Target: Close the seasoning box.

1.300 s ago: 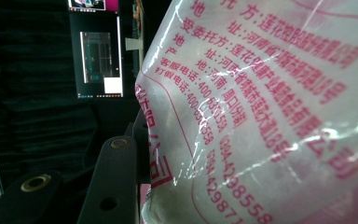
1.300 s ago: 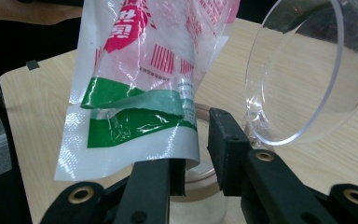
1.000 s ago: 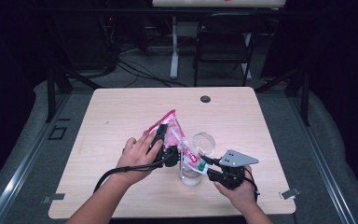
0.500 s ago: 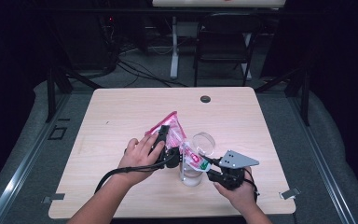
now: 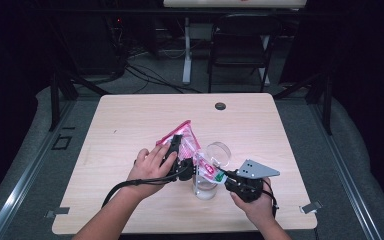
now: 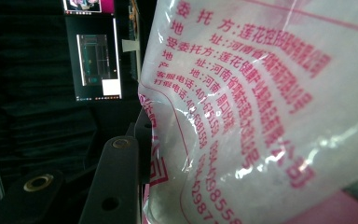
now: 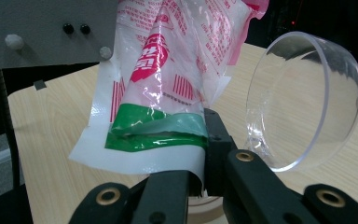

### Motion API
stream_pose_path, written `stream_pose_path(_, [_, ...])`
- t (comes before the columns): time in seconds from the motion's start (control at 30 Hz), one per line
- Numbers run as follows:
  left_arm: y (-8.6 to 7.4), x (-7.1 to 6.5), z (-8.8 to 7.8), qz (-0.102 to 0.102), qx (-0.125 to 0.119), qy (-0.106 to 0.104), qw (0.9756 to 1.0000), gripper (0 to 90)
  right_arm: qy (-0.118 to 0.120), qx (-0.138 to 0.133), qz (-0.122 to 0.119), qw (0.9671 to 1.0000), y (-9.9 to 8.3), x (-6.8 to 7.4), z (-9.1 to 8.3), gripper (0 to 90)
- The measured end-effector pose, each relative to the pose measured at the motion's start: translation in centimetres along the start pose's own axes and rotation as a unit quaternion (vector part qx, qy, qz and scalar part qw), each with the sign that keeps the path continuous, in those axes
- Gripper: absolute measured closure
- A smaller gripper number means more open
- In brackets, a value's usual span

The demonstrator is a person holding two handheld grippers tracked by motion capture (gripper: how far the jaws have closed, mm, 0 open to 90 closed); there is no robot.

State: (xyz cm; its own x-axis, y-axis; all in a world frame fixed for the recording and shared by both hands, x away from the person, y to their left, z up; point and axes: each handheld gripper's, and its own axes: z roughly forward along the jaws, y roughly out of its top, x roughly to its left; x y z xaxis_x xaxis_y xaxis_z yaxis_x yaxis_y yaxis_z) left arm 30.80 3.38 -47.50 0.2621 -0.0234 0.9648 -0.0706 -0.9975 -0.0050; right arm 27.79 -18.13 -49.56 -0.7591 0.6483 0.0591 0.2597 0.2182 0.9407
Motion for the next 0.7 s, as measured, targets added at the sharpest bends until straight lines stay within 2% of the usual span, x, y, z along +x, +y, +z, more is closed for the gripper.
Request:
stream_pose_path(0.27, [0.04,0.17,-0.08,0.000,-0.002,0.003,1.0000,61.8,0.006,0.001,0.019,0.9998,-0.04,-0.23,-0.02,90.0])
stream_pose_path(0.4, [0.07,0.18,-0.14,0.004,-0.002,0.004,1.0000,62.5,0.003,0.008,0.022,0.9997,-0.16,-0.39,0.10,90.0])
stream_pose_path(0.5, [0.04,0.07,-0.15,-0.002,-0.010,0.007,0.9999,63.0,-0.002,0.014,0.022,0.9997,-0.27,-0.47,0.25,90.0])
stream_pose_path(0.53, [0.08,0.15,-0.20,0.002,-0.013,0.010,0.9999,63.2,-0.001,0.016,0.023,0.9996,-0.32,-0.50,0.32,90.0])
stream_pose_path(0.6, [0.06,0.11,-0.27,-0.004,-0.016,0.013,0.9998,63.5,-0.002,0.021,0.022,0.9995,-0.37,-0.52,0.40,90.0])
stream_pose_path(0.7, [0.10,0.28,-0.37,0.005,-0.016,0.017,0.9997,63.6,-0.004,0.020,0.023,0.9995,-0.40,-0.51,0.44,90.0])
